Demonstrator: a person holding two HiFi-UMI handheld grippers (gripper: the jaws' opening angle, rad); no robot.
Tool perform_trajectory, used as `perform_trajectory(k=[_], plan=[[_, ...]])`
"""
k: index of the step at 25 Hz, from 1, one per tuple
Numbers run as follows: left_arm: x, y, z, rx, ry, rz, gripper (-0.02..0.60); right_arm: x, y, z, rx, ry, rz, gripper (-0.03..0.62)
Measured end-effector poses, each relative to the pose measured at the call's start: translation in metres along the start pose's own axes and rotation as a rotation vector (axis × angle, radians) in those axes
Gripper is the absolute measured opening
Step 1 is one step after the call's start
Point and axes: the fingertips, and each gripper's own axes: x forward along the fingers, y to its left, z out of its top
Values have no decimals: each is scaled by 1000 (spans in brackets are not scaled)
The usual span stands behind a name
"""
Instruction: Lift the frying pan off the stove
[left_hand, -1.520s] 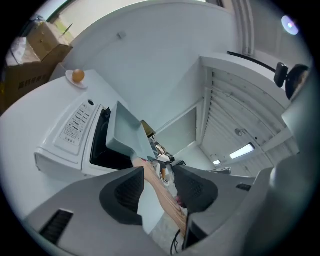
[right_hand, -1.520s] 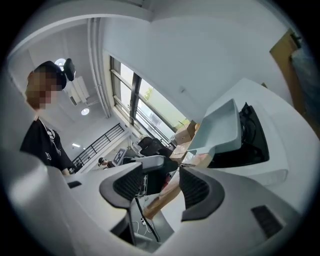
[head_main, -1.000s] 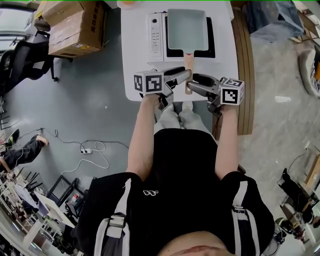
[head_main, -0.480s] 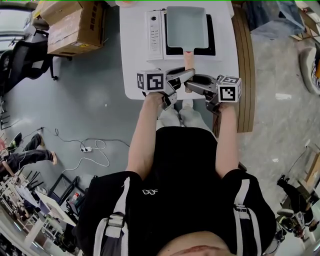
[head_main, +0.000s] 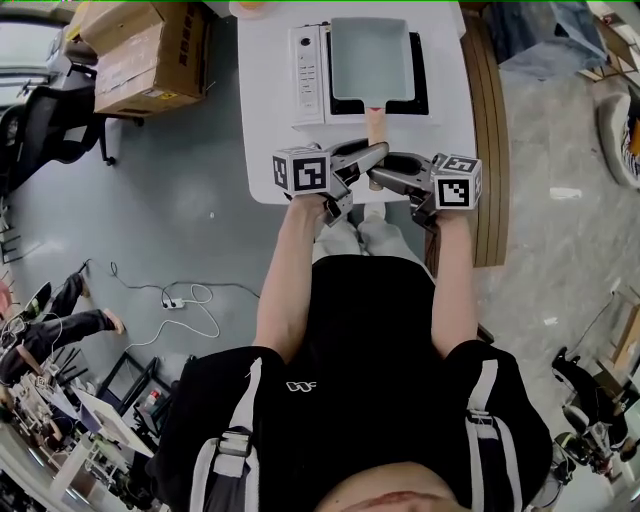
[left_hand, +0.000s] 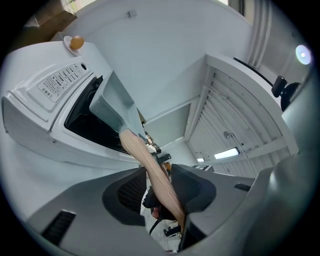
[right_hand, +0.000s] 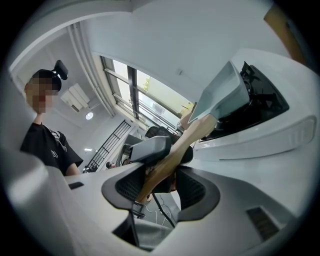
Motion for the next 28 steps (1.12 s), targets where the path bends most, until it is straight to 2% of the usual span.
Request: perform_trajectory(k=[12,19,28], plan=[[-1,-25,13,61,-24,-15,170,-6,19,14,-84,34,0,204],[-10,-54,28,157,-40,-6,173,-9,44,31,-171,30,20,206],[-15,-79,45,199,-79,-29,173,-12,64,50,-222,23,28,207]])
